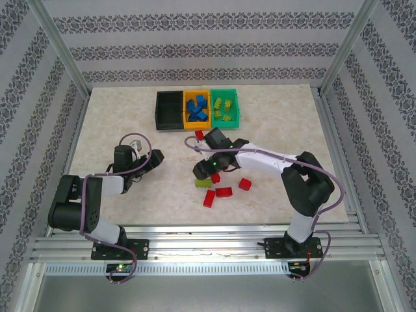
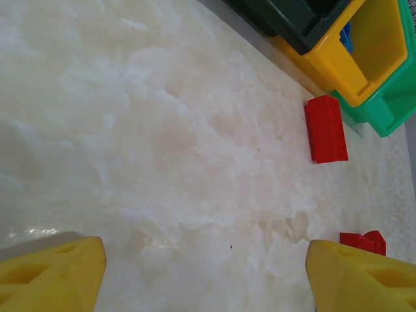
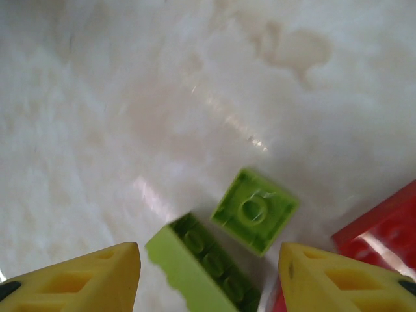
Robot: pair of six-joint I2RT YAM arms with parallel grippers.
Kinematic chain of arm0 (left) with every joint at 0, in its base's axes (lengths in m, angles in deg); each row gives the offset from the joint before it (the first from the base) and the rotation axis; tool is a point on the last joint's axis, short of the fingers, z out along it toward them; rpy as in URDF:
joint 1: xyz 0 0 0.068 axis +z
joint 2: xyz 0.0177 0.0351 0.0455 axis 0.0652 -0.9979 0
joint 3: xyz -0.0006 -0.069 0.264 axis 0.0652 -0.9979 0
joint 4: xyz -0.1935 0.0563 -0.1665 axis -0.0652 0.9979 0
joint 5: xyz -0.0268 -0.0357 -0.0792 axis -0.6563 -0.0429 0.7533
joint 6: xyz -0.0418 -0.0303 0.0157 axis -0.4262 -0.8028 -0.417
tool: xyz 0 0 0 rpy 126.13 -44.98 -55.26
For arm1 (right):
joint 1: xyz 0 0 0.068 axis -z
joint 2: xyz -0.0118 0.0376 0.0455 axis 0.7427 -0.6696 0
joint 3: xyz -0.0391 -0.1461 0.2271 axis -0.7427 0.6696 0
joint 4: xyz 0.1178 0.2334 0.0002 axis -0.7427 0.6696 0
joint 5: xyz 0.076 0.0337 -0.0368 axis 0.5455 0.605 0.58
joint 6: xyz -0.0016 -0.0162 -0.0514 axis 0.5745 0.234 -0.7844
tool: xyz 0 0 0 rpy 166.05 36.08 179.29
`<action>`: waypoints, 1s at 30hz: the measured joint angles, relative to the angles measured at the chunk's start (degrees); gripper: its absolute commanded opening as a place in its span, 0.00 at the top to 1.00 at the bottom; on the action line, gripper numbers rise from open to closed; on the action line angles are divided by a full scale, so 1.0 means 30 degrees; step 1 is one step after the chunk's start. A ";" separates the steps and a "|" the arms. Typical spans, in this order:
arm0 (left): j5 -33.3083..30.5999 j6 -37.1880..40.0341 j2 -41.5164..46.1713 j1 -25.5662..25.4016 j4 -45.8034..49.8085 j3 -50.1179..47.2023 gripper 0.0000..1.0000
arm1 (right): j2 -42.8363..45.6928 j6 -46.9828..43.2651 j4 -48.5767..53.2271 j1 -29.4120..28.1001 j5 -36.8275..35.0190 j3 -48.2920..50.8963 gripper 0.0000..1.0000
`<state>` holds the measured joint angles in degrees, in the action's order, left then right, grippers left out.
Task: Sort the legos into containers by color
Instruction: Pick up the lego from the bottom-center of the table.
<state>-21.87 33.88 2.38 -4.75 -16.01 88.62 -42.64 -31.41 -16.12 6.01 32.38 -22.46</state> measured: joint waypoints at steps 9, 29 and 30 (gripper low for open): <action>0.0393 -0.0153 -0.0044 0.0000 -0.0321 0.0000 0.19 | -0.0109 -0.1923 0.1865 -0.1800 -0.1508 0.0000 0.42; 0.0408 -0.0160 -0.0044 0.0007 -0.0452 0.0000 0.18 | -0.2674 -0.2907 0.2922 -0.3483 -0.5078 -0.1836 0.43; 0.0408 -0.0160 -0.0044 0.0007 -0.0452 0.0000 0.18 | -0.2703 -0.2951 0.3111 -0.3577 -0.5093 -0.1858 0.43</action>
<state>-20.65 33.40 2.25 -4.73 -17.37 88.62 -50.75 -40.27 -6.79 -4.72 17.10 -28.03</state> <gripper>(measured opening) 0.819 0.565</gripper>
